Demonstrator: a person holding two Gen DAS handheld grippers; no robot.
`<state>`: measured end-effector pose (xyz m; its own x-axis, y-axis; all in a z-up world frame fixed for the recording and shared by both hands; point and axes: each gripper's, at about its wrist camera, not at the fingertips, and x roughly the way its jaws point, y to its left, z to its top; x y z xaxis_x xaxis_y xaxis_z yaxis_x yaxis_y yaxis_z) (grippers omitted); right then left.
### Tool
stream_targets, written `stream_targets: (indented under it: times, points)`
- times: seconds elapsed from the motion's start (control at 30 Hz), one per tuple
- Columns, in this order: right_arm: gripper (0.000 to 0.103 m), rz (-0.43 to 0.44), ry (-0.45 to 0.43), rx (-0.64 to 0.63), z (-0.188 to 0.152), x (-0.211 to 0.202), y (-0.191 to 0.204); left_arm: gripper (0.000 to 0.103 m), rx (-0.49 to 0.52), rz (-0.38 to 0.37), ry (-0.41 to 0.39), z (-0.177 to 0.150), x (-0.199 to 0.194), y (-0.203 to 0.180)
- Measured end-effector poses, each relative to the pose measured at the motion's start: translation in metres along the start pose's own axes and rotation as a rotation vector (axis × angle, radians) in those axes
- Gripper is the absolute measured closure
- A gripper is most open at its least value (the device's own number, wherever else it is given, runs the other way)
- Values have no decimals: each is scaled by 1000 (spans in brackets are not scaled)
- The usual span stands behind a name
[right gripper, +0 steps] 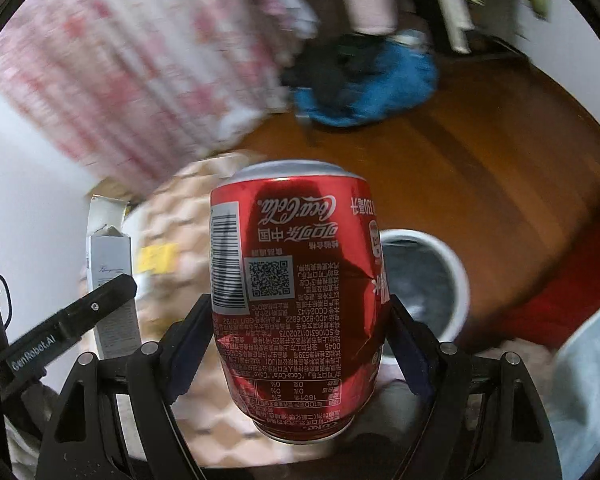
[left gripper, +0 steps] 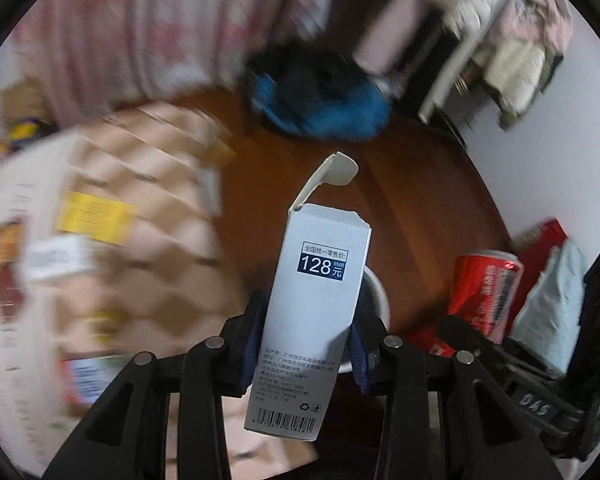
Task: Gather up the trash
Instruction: 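Carry the carton and can over the white bin with both tools, then open both tools to drop the carton and can into the bin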
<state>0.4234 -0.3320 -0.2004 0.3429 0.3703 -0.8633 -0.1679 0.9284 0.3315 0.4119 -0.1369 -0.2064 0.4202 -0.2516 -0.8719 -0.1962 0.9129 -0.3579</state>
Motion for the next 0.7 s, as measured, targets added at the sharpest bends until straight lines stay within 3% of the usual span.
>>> stream_targets:
  times: [0.27, 0.4, 0.47, 0.5, 0.53, 0.57, 0.67, 0.7]
  points:
    - [19, -123, 170, 165, -2, 100, -134, 68, -55, -82, 311, 12, 162, -24]
    - [19, -130, 246, 211, -4, 150, -167, 67, -50, -34, 371, 6, 197, -32]
    - [19, -126, 276, 239, -11, 172, -180, 46, -32, 3, 380, 4, 206, -34]
    - [18, -113, 296, 255, -13, 183, -187, 24, -32, 12, 378, 4, 207, -34]
    - [18, -108, 309, 262, -12, 194, -187, 12, -31, 24, 370, 4, 207, -33]
    - [18, -106, 332, 276, -13, 205, -195, 11, -29, 32, 366, 3, 207, -33]
    - [0, -111, 364, 309, -17, 222, -209, 8, -12, 75, 355, -2, 201, -28]
    - [0, -121, 360, 310, -18, 223, -211, 7, 2, 97, 343, -3, 199, -28]
